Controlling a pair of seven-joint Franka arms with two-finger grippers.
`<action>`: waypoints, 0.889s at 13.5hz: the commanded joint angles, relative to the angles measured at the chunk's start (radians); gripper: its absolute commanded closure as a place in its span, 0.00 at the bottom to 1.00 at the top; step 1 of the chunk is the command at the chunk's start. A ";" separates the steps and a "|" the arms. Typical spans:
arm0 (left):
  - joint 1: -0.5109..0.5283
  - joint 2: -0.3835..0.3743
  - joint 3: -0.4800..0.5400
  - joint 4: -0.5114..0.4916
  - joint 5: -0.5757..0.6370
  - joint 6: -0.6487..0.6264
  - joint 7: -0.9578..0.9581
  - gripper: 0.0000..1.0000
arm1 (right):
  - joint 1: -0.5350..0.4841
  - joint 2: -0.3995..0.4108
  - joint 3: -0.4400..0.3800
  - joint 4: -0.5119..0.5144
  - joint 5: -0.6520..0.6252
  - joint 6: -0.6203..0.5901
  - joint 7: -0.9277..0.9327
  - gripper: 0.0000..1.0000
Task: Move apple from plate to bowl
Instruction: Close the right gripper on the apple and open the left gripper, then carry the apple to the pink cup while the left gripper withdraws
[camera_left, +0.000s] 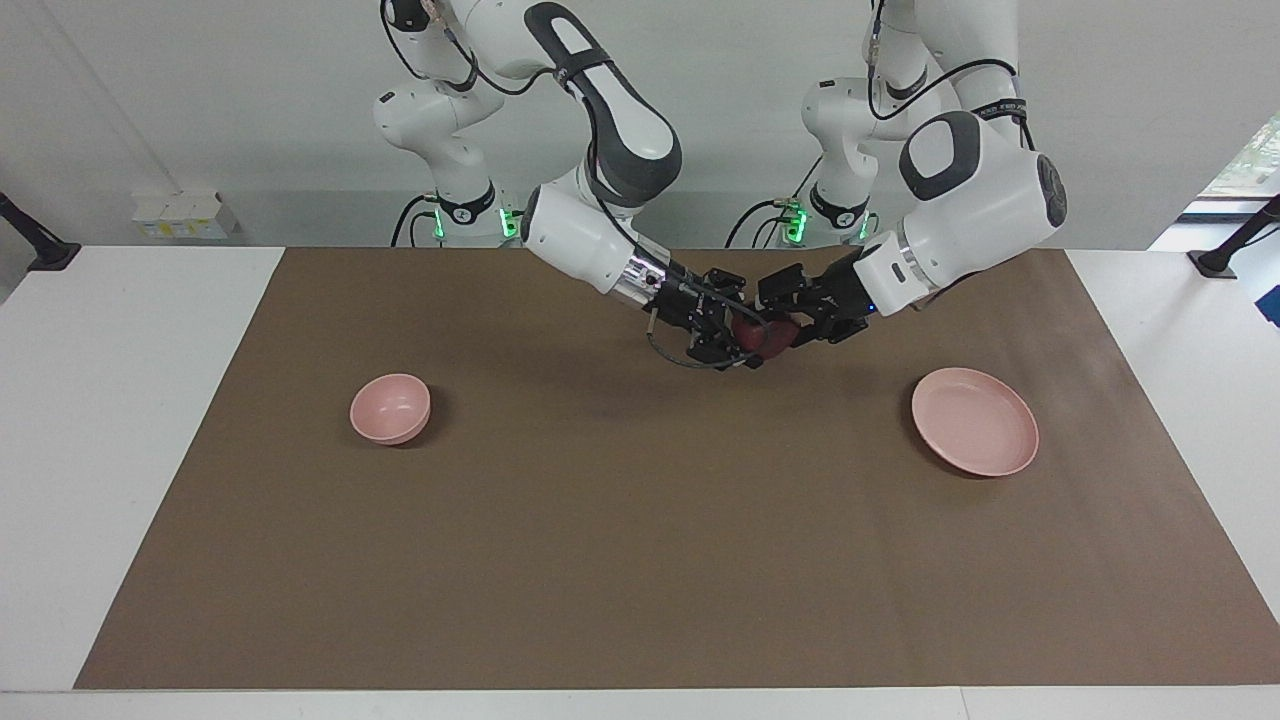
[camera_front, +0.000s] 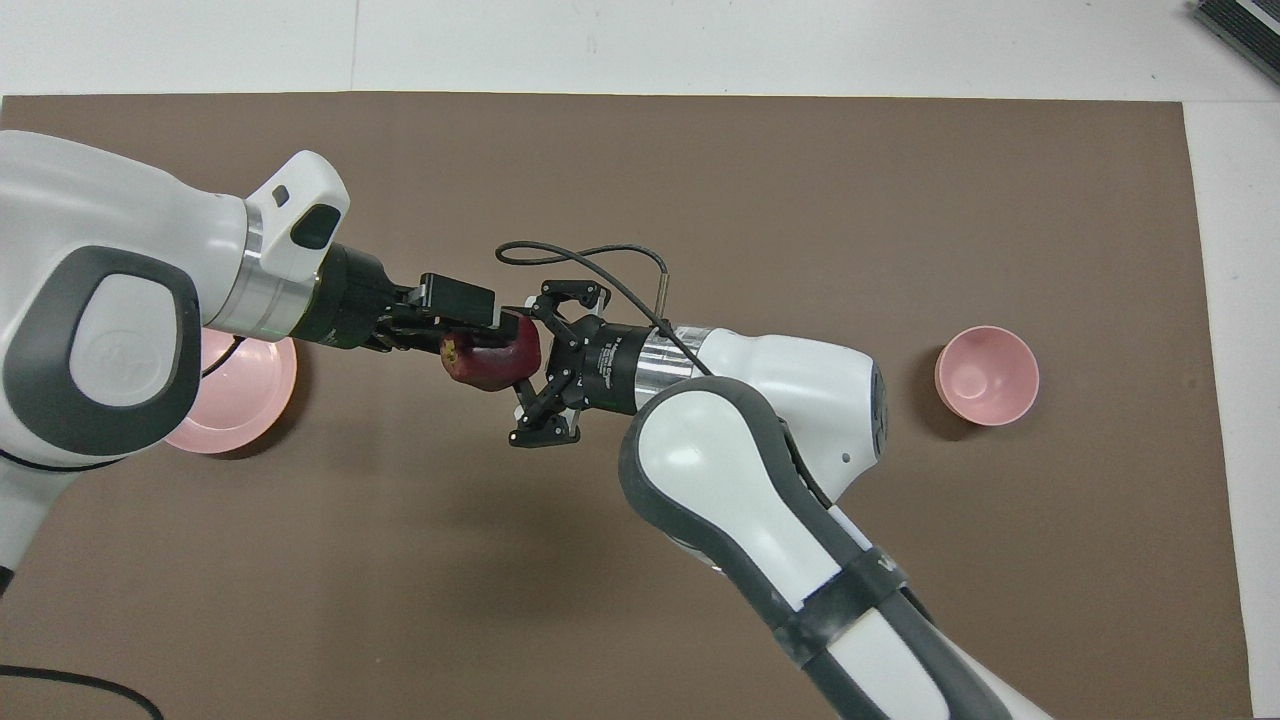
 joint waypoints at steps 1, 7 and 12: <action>0.029 -0.037 -0.001 0.004 0.105 -0.003 -0.016 0.00 | -0.023 -0.014 0.009 -0.030 -0.022 -0.025 -0.058 1.00; 0.018 -0.046 0.017 0.021 0.507 0.003 -0.008 0.00 | -0.063 -0.049 0.004 -0.150 -0.281 -0.035 -0.364 1.00; 0.033 -0.049 0.039 0.018 0.593 -0.029 -0.014 0.00 | -0.159 -0.083 -0.005 -0.138 -0.698 -0.136 -0.374 1.00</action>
